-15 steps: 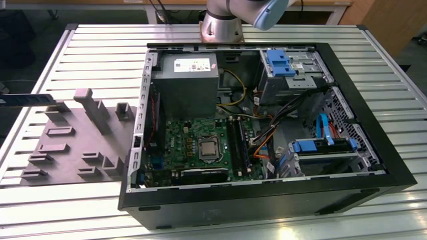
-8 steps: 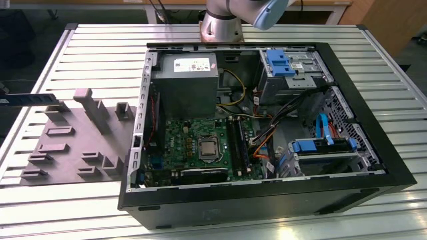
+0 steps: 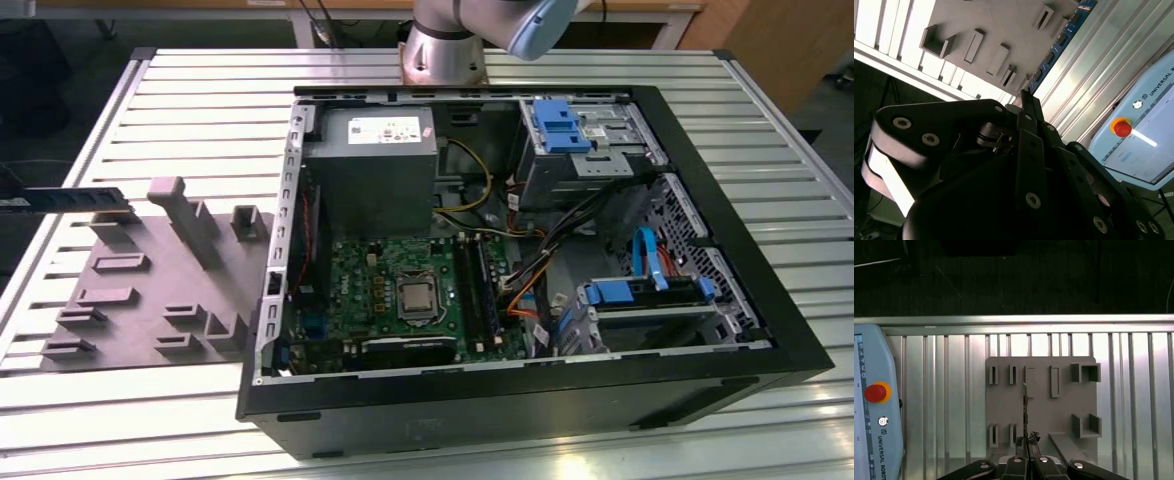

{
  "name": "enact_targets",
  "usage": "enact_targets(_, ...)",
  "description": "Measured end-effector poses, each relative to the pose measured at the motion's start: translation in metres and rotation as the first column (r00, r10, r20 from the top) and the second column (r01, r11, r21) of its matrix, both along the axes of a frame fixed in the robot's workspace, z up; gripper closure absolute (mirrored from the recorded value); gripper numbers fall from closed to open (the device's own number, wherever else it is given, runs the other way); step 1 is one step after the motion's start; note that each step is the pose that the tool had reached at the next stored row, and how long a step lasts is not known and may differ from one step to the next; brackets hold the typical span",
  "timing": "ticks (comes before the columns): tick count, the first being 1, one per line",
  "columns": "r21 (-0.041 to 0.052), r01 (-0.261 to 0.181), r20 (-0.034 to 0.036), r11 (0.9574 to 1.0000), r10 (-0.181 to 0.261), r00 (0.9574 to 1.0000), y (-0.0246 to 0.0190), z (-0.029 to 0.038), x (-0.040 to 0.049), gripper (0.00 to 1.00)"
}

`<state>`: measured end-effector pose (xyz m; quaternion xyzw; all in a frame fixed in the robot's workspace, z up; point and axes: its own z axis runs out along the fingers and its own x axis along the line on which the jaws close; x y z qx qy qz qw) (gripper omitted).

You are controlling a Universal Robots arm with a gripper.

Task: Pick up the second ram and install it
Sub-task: 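Pick up the second ram and move it above second insertion slot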

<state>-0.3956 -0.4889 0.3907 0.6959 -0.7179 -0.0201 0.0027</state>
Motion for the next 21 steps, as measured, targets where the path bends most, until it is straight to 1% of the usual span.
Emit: enact_targets(21, 0.0001, 0.000, 0.0000, 1.0000, 0.000, 1.0000, 0.0000, 0.0000, 0.0212, 0.88)
